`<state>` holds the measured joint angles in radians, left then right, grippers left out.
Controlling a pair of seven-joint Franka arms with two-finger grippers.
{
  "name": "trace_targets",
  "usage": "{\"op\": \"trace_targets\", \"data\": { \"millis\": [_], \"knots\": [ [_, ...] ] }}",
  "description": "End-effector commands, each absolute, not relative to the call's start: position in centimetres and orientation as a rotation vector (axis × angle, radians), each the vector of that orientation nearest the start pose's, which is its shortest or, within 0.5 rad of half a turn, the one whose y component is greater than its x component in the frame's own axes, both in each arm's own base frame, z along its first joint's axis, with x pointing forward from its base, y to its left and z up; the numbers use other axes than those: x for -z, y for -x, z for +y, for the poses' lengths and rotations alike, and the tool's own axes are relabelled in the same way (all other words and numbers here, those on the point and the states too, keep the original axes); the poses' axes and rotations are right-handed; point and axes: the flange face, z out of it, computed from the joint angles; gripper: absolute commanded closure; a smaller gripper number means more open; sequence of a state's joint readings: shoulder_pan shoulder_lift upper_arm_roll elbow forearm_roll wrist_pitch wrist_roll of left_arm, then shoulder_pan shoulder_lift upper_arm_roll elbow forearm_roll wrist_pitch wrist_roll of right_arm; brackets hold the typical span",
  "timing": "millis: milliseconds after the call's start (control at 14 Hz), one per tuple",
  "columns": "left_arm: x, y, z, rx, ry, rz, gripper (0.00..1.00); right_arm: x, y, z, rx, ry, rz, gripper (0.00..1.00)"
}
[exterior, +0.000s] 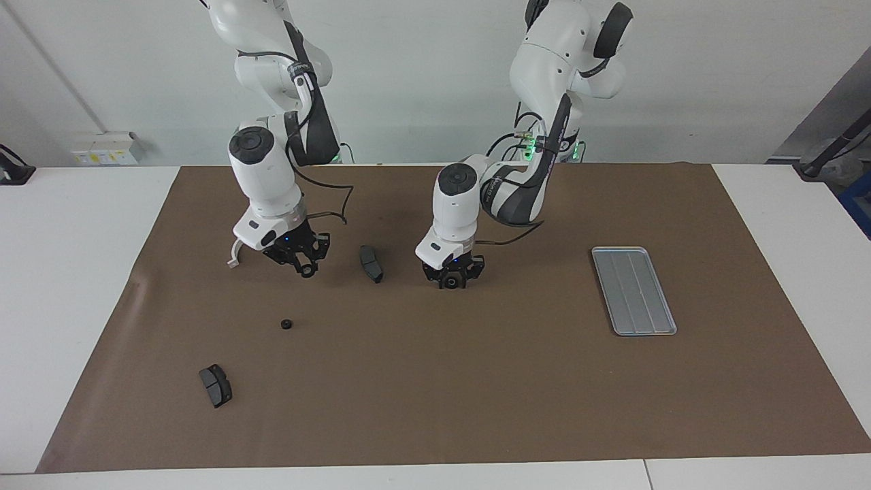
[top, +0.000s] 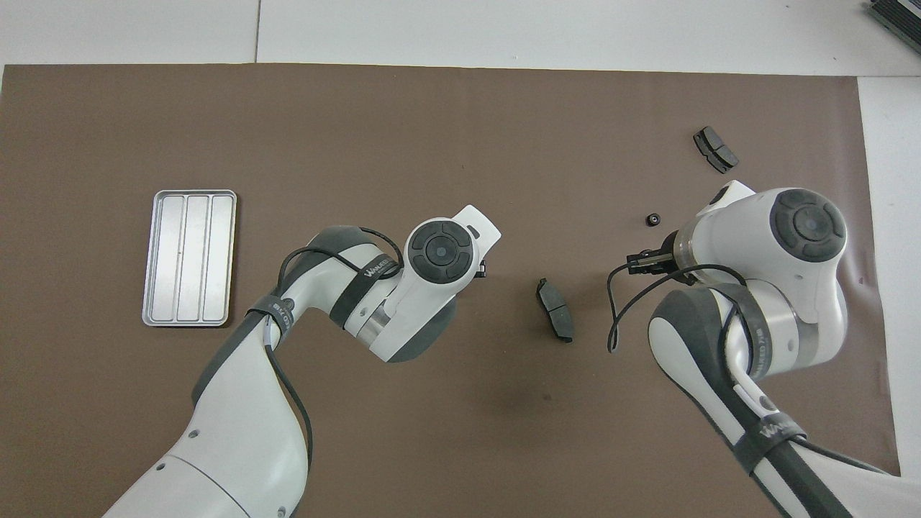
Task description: Pick bearing gear from pile to tray
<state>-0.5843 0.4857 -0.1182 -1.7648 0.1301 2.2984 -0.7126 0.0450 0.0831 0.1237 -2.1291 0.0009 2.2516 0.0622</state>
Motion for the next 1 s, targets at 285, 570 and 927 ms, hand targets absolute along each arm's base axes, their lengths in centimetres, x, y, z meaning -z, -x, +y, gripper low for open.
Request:
{"op": "trace_targets", "data": {
  "millis": [285, 570, 927],
  "knots": [
    [-30.6, -52.4, -41.6, 0.079, 3.098, 0.063, 0.97, -37.7, -55.0, 9.3, 0.058, 3.107, -0.138, 1.0],
    [-34.3, -57.0, -37.7, 0.072, 3.104, -0.082, 0.97, -37.8, -54.7, 11.6, 0.073, 3.101, -0.073, 1.0],
    [-37.8, -62.3, -26.2, 0.062, 3.137, -0.069, 0.97, -39.1, -54.8, 21.5, 0.11, 3.049, 0.1, 1.0]
  ]
}}
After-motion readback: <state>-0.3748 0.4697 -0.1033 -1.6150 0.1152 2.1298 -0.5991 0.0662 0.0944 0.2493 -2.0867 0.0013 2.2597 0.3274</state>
